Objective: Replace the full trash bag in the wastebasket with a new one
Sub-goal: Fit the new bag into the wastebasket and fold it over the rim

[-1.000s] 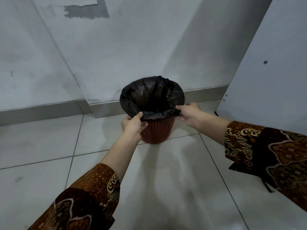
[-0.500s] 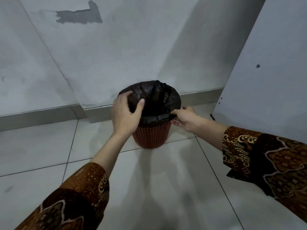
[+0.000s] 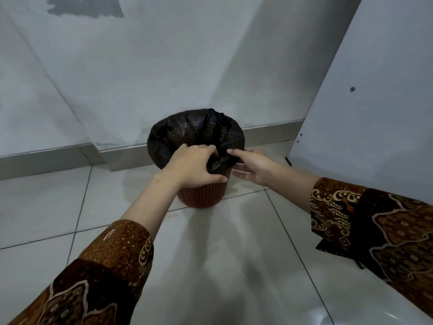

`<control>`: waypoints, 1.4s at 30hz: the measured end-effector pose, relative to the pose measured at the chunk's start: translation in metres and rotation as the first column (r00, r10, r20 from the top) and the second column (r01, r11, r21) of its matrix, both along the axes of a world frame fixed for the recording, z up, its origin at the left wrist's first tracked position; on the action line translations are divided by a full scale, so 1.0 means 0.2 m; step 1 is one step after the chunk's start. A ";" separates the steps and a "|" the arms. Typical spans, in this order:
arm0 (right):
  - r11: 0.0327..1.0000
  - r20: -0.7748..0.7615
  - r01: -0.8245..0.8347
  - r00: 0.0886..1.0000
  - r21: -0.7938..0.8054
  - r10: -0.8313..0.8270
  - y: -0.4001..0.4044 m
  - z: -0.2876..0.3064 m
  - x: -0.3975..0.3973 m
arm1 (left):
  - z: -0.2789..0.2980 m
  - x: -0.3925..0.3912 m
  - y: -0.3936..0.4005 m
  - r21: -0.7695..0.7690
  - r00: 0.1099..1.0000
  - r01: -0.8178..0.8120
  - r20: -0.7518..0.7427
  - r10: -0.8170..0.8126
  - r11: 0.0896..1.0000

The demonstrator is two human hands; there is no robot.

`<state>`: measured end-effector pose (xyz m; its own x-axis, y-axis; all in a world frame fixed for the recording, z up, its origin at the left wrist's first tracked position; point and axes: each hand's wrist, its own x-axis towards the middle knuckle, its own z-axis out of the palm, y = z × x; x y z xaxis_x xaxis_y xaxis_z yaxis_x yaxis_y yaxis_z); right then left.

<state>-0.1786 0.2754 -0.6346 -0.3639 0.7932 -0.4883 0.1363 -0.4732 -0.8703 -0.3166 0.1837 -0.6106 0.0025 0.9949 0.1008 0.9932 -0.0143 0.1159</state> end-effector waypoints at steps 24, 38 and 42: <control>0.986 -0.029 0.153 0.988 0.059 -0.152 0.13 0.01 -0.04 | -0.19 0.01 -0.19 0.455 0.975 -0.147 0.218 0.051 0.878; 0.983 -0.111 0.182 0.978 0.014 -0.179 0.09 0.03 -0.03 | -0.23 -0.10 -0.18 -0.463 -0.528 -0.666 0.846 0.069 0.584; 0.998 0.032 0.062 0.998 -0.015 -0.061 0.02 0.01 0.02 | -0.24 -0.12 -0.19 -0.445 -0.510 -0.667 0.857 0.069 0.598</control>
<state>-0.1750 0.2785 -0.6322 -0.2989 0.8056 -0.5115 0.1340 -0.4952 -0.8584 -0.3407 0.1450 -0.6592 -0.7193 0.5150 -0.4663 -0.5598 -0.0322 0.8280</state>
